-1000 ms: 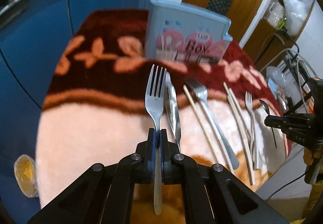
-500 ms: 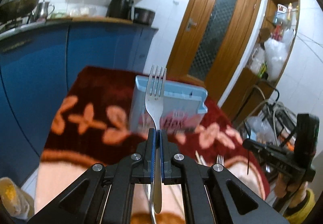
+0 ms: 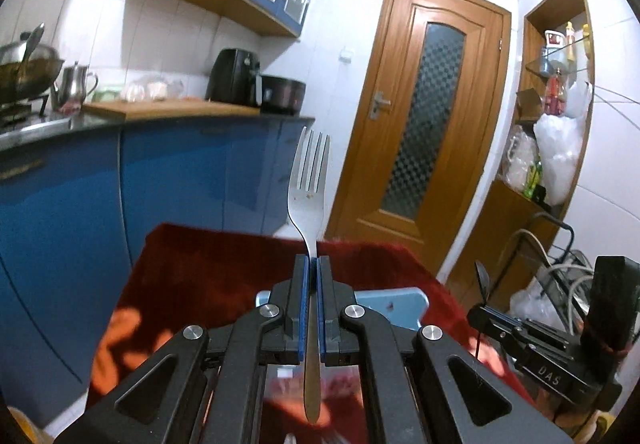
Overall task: Organize utensils
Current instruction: 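Carry the spoon into the blue box with the right tool while the left tool drops the fork in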
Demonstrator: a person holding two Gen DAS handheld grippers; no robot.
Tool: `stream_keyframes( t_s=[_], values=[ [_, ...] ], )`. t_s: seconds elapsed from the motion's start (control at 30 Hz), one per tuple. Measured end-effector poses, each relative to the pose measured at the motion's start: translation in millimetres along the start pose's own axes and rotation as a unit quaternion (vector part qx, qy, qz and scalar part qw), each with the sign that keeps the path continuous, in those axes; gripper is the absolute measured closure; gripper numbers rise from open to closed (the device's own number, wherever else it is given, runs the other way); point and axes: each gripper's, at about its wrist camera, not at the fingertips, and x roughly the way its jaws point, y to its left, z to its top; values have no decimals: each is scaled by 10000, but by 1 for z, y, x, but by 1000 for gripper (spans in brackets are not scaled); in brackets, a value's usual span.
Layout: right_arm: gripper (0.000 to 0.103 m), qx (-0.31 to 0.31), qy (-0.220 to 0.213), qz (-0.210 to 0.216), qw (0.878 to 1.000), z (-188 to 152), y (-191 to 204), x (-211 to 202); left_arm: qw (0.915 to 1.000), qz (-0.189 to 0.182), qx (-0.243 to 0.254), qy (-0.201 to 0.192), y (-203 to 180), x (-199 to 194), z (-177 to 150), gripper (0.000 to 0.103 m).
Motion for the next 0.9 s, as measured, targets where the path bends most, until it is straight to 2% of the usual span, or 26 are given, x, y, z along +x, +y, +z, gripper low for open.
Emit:
stream_keyframes(
  t_s=[0.23, 0.37, 0.8, 0.9],
  values=[
    [95, -256, -355, -188, 9989, 11, -4, 44, 9969, 446, 80, -641, 2, 34, 2, 99],
    [95, -479, -419, -318, 9975, 6, -4, 66, 9957, 476, 131, -781, 4, 49, 0, 99],
    [95, -546, -223, -321, 9977, -13, -13, 84, 9992, 317, 62, -249, 14, 80, -43, 99],
    [90, -494, -153, -268, 9983, -13, -12, 84, 9995, 266, 49, -173, 15, 80, -47, 99]
  ],
)
